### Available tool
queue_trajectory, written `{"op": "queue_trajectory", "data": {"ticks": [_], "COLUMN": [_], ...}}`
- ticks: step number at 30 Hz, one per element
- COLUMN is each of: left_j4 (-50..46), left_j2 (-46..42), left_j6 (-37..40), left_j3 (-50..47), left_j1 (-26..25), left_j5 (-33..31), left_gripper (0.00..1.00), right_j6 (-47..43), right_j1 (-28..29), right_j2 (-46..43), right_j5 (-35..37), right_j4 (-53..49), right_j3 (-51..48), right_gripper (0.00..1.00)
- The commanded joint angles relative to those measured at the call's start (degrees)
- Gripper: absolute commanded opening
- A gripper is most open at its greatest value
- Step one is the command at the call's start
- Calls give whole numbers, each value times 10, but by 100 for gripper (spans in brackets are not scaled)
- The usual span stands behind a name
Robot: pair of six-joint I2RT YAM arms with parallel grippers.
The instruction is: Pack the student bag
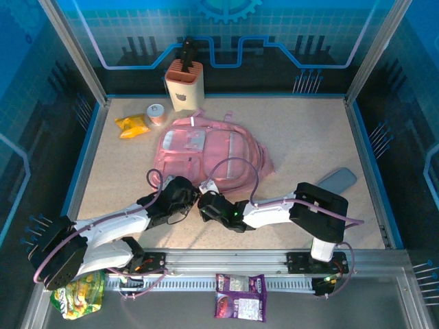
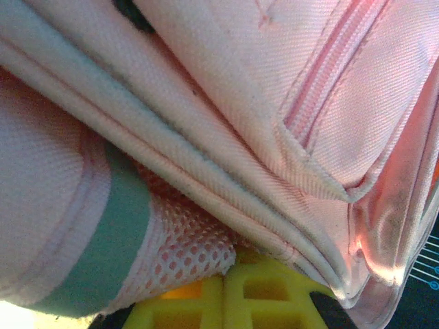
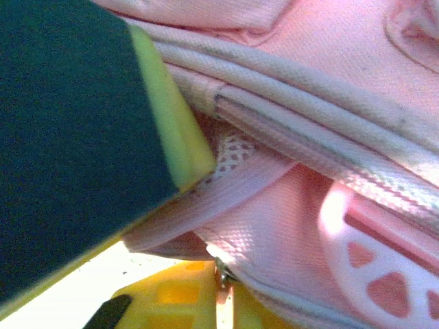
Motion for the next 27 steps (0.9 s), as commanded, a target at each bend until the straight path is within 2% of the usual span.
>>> {"op": "queue_trajectory", "data": {"ticks": [1,8,15,21,27], "left_j4": [23,-11,-34,-57,-89], "left_j2": [-12,-41,-66,-84,-111], "left_j6": [6,16,27,44,74], "left_j3": [27,22,17,7,-1], "left_j1": [-10,-2,20,45,82], "left_j5": [-7,-26,-18,-9,5], "left_gripper": [0,0,0,0,0], "right_j6": [-7,19,28,40,40], "right_j1": [-4,0,0,-10,-52], "right_j2": [-11,-41,-97,-185,-281], "right_j5": [20,14,39,49,36], "right_j4": [28,-13,-76,-153,-237], "right_j3": [-3,-41,-83,-129,-166], "right_gripper": [6,0,0,0,0]}}
